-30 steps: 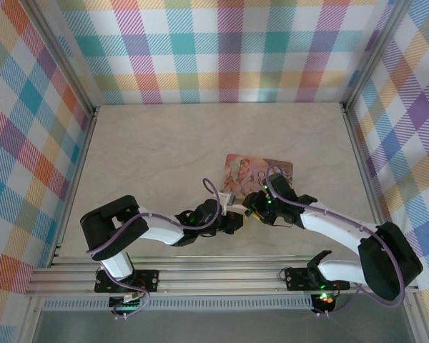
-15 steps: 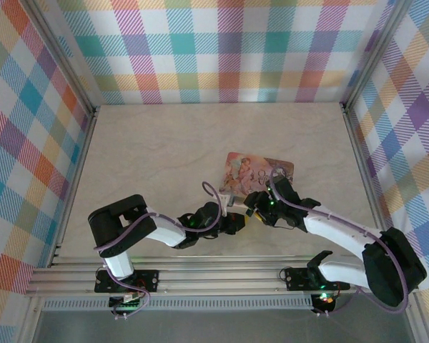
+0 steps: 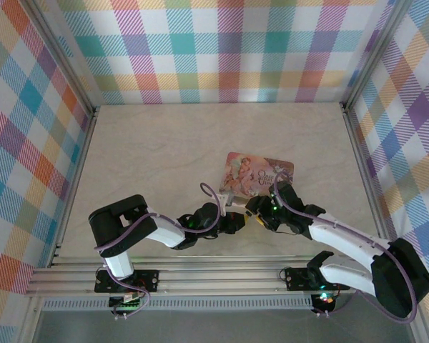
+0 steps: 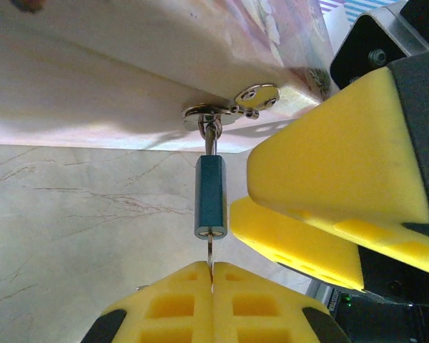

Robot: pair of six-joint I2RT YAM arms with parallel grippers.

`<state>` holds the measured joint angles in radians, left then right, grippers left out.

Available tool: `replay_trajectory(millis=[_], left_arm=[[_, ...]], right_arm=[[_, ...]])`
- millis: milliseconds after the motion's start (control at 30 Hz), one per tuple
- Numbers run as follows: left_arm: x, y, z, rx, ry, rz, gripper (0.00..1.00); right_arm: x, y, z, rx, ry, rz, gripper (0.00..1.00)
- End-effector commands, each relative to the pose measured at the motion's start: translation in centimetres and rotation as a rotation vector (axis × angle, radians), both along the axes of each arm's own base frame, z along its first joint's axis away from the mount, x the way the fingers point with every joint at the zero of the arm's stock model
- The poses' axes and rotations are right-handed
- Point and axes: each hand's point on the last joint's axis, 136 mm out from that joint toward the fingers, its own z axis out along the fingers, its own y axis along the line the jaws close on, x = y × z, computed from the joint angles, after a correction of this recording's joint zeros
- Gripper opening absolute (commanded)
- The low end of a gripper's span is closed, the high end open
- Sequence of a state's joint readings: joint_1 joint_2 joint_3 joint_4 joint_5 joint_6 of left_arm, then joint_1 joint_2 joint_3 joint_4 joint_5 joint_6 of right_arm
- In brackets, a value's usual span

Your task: Unlock the padlock with the key

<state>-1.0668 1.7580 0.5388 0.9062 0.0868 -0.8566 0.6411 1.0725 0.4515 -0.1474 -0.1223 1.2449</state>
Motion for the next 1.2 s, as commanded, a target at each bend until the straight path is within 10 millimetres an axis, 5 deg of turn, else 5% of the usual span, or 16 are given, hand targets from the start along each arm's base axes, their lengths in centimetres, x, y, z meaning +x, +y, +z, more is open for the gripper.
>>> replay_trajectory(millis=[0, 367, 633, 833, 1167], left_arm=[[-0.5, -0.6, 0.6, -0.048, -0.008, -0.003, 0.00], [-0.3, -0.9, 0.6, -0.060, -0.004, -0.004, 0.00], [-0.3, -0.8, 1.0, -0.067, -0.011, -0.005, 0.00], [0.0, -0.6, 1.4, -0.078, -0.013, -0.005, 0.00], [-0.4, -0.8, 1.7, -0.091, -0.004, -0.031, 0.00]], right_arm=[[-2.9, -1.6, -3.4, -0.078, 0.160, -0.008, 0.56], [-2.0, -0.6, -4.4, -0.099, 0.154, 0.043, 0.53], [-2.7, -1.1, -5.0, -0.155, 0.155, 0.103, 0.42], [-3.4, -1.8, -5.4, -0.199, 0.156, 0.128, 0.55], [-2.9, -0.9, -5.8, -0.187, 0.139, 0.149, 0.47]])
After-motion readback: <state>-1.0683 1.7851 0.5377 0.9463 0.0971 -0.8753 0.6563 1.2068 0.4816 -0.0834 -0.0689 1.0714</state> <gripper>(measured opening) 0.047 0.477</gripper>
